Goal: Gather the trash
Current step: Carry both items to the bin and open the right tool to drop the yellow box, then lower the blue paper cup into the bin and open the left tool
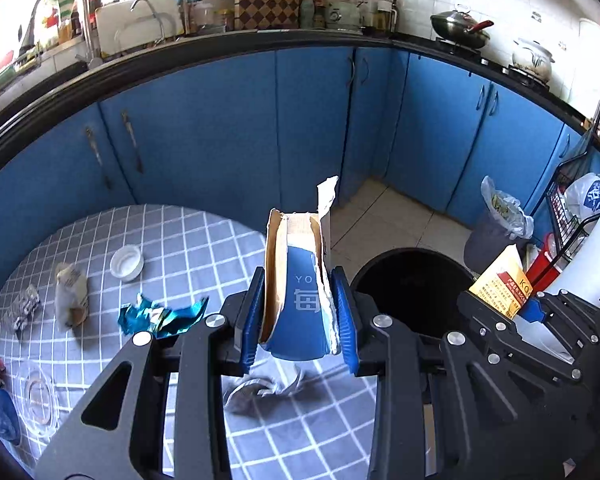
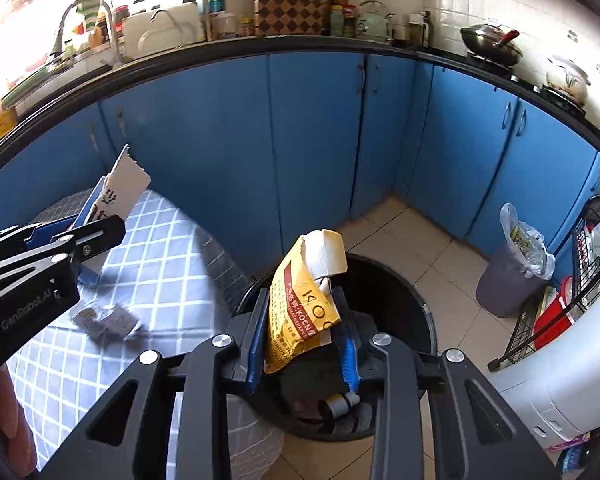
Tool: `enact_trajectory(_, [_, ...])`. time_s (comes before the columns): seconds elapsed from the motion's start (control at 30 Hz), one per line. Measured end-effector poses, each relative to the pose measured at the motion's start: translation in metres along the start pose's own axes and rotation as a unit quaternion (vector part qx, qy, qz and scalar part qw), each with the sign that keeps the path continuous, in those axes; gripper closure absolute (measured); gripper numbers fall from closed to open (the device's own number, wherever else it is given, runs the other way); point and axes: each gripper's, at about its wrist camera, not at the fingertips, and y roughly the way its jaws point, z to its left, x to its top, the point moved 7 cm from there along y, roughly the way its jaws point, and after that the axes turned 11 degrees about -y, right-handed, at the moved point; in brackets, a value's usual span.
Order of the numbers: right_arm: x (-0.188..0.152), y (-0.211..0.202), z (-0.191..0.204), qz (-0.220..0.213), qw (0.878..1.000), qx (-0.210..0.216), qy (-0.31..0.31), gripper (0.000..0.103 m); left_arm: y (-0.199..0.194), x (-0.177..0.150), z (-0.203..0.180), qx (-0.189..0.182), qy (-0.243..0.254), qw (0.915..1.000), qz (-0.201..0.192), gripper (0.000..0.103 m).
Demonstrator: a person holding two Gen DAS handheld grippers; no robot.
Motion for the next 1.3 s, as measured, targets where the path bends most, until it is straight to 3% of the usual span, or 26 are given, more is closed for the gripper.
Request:
enact_trajectory(0.1, [0.003, 0.005, -0.007, -0.003, 1.000, -0.008, 0.002, 0.065, 0.006, 0.004, -0.007, 0.003, 0.007, 0.9999, -0.007, 0.069])
enact_trajectory(0.17, [0.002, 0.008, -0.010, -0.001, 1.000, -0.024, -0.001, 0.044, 0.012, 0.007, -0.010, 0.003, 0.008, 0.9999, -0.006, 0.070])
enact_trajectory(0.2, [0.001, 0.007, -0.012, -0.007, 0.999, -0.032, -0.002, 0.027, 0.014, 0.007, -0.012, 0.003, 0.008, 1.0000, -0.005, 0.070])
enact_trajectory(0.23, [0.001, 0.004, -0.014, -0.016, 0.999, -0.041, -0.003, 0.025, 0.016, 0.007, -0.014, 0.003, 0.009, 1.0000, -0.004, 0.070])
enact_trajectory(0.4, [-0.006, 0.006, -0.022, -0.007, 0.998, -0.064, -0.008, 0.025, 0.024, 0.004, -0.027, -0.006, 0.017, 0.9998, 0.003, 0.070])
enact_trajectory(1.17, [-0.045, -0.002, -0.052, 0.021, 0.996, -0.070, 0.045, 0.025, 0.026, 0.008, -0.104, -0.050, 0.056, 0.9972, -0.002, 0.069])
enact_trajectory(1.3, [-0.044, -0.002, -0.053, 0.019, 0.996, -0.071, 0.044, 0.025, 0.026, 0.011, -0.103, -0.045, 0.048, 0.9978, -0.010, 0.063])
